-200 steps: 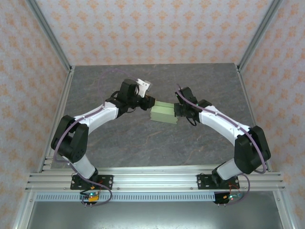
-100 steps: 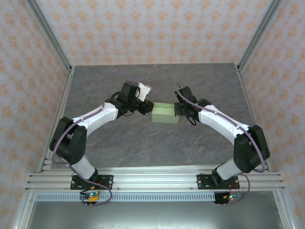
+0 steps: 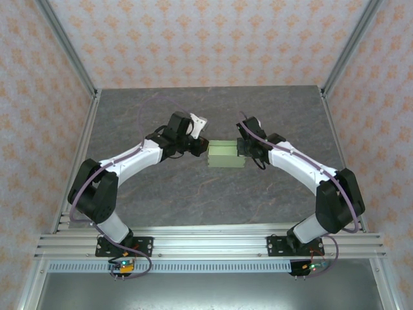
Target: Fold the paper box
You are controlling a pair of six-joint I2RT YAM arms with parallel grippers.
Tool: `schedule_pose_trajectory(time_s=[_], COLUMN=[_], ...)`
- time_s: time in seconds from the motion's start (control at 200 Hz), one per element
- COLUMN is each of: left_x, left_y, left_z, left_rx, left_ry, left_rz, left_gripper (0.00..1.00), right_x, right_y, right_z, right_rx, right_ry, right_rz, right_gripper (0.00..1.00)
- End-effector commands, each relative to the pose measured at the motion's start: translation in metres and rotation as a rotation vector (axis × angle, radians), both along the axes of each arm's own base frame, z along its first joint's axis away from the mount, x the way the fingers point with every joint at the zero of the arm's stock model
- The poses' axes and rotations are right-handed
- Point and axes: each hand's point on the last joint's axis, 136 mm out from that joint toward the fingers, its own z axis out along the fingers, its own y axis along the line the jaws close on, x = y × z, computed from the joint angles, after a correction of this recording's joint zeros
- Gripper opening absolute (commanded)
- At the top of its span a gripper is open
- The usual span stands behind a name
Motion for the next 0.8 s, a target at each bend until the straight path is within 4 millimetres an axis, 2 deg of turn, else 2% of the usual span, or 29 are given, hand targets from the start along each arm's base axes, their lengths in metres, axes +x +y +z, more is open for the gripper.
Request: schedule_pose_trajectory(time_s=[0.0, 0.135, 0.335, 0.41, 0.566, 0.796], left_x=[-0.002, 0.005, -0.004, -0.005, -0.006, -0.017], left_y=[-0.022, -0.022, -0.029, -0.027, -0.027, -0.041], left_z=[0.009, 0.006, -0.002, -0.008, -0.011, -0.012], left_rx=[-0.065, -0.150, -0.109, -0.095, -0.078, -0.065], left_ry=[0.015, 0.064, 0.060, 0.063, 0.056, 0.065], left_rz=[0.030, 0.175, 0.262, 0.309, 0.342, 0.361], left_gripper=[0.07, 0.06, 0.06, 0.02, 0.01, 0.00], right_x=[0.004, 0.005, 0.006, 0.008, 0.011, 0.009], right_y=[0.006, 0.001, -0.003, -0.001, -0.001, -0.003], right_z=[0.004, 0.006, 0.000, 0.001, 0.005, 0.000], right_rx=[0.042, 0.036, 0.086, 0.110, 0.127, 0.151], right_ry=[-0.025, -0.049, -0.069, -0.078, -0.097, -0.109], right_rz=[-0.032, -0.090, -0.167, -0.187, -0.213, -0.235], right_gripper=[0.11, 0.12, 0.12, 0.12, 0.12, 0.12])
